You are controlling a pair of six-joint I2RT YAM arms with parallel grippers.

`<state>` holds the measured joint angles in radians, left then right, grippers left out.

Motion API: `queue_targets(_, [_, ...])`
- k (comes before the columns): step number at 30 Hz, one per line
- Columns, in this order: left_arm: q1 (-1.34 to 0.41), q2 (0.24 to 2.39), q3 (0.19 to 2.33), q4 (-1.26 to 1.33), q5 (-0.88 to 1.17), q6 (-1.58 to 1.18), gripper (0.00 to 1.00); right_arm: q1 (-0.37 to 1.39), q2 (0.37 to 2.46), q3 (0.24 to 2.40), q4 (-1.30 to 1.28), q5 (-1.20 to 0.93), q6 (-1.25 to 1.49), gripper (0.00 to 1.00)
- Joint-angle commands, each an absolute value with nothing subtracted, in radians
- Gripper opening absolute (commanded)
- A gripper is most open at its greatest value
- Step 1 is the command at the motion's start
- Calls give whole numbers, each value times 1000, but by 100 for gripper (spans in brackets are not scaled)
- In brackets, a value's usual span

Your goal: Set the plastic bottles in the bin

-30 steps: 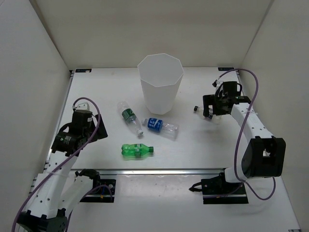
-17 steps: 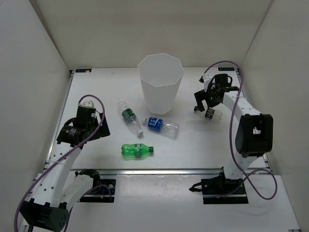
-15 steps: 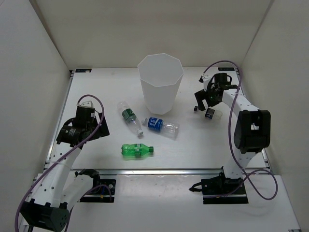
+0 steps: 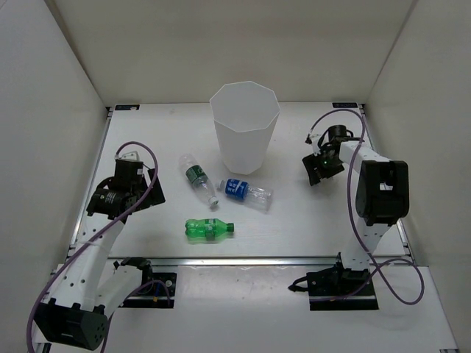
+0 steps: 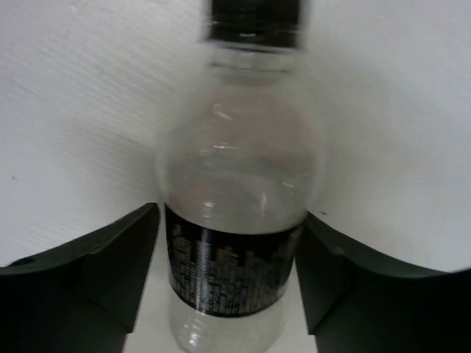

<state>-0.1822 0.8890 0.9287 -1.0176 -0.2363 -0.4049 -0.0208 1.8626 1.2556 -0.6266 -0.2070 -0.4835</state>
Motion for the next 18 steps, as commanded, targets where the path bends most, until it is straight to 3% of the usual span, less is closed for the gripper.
queue_targets(1, [-178,881,931,-986,-253,-411,99,23,1827,1224,-563,-166,-483,66])
queue_targets(5, [-170,870,945,-973,-253,-410,98,44,1772,1192,-494,-152,-431,44])
queue_targets(8, [-170,864,950,-959,-250,-410,99,69,1681,1172,-434,-132,-399,37])
queue_targets(13, [-166,893,959,-934,-233,-393,99,129,1517,1328,-492,-106,-322,37])
queue_targets(18, [-178,920,960,-917,-221,-382,99,311,1514,1681,-583,-69,-298,38])
